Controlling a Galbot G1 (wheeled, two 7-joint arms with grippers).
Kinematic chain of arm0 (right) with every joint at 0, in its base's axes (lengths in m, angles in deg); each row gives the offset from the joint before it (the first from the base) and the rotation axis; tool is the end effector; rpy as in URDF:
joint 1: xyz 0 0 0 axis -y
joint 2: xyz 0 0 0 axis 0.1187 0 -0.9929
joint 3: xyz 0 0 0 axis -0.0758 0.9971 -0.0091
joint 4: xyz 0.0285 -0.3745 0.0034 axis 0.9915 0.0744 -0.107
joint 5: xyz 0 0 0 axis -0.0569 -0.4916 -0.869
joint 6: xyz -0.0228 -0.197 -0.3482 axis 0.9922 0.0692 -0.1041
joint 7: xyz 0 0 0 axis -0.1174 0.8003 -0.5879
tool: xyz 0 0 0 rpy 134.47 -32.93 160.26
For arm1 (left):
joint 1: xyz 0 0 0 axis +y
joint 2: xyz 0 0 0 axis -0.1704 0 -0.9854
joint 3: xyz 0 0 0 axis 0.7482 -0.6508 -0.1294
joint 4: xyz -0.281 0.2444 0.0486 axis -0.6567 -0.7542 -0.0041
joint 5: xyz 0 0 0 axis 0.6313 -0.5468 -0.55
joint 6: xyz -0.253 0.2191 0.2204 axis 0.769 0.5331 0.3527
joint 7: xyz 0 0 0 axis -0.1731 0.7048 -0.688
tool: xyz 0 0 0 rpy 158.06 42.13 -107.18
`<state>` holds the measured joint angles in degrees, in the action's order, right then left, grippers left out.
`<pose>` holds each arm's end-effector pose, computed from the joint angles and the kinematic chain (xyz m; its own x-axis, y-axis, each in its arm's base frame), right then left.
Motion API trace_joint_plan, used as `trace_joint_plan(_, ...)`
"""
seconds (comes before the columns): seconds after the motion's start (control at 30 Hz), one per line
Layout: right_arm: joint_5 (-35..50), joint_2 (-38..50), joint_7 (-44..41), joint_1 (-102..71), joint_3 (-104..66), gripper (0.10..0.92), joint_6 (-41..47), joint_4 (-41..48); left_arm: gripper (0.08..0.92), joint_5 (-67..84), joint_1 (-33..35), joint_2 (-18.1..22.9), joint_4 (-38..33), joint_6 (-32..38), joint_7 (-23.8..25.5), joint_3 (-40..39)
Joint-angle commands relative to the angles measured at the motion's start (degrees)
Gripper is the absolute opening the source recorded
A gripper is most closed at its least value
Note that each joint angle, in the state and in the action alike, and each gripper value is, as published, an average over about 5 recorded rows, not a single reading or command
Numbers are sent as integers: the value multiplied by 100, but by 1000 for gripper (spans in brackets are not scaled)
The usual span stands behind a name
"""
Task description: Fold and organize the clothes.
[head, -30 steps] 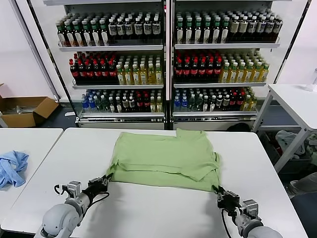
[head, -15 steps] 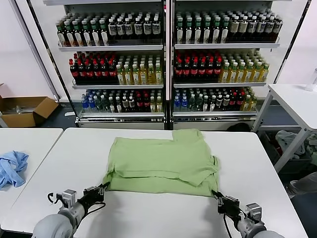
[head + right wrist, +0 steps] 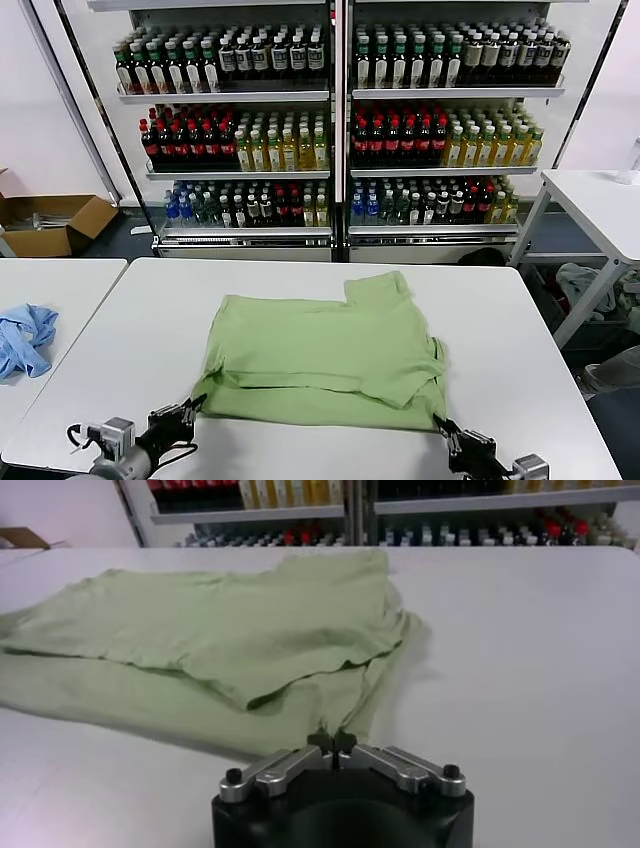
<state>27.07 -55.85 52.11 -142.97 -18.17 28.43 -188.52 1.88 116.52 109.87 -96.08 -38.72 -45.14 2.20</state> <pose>0.1471 -0.0918 -0.3002 -0.8055 -0.2730 0.5259 -0.2744 0.9585 0.0772 0.2017 0.1259 -0.2925 -0.7794 0.2064 0.5915 0.2392 0.9707 -0.0236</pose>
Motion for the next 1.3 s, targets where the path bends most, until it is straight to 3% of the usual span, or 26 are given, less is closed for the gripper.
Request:
trace_joint_plan(0.03,27,-55,-83,-306,-127,196,-256,-167,99,-250,634,32,-546,9,-7,290)
trace_joint_plan(0.2,477,151,-175,96,-344,335,-366,-261,193,-166,427,-39,-598,4,37,562)
trace_joint_plan(0.47,719,591,628,1035,-376,569,-501,-227,427,139,-291,-325,-274,28,179,727)
trace_joint_plan(0.73,871,839,-386,3161,78,777,-610,1180,661,1299,-1425,-1067,546,36,252,121)
trace_joint_plan(0.93,1240,994,-822,4866,973,822,-175,2594,804,1517,-2824,-1409,1694,119,378,-901)
trace_joint_plan(1.3,1075,582,-795,7124,2600,823,700,4631,823,1670,-5440,-1248,3900,193,466,-2818)
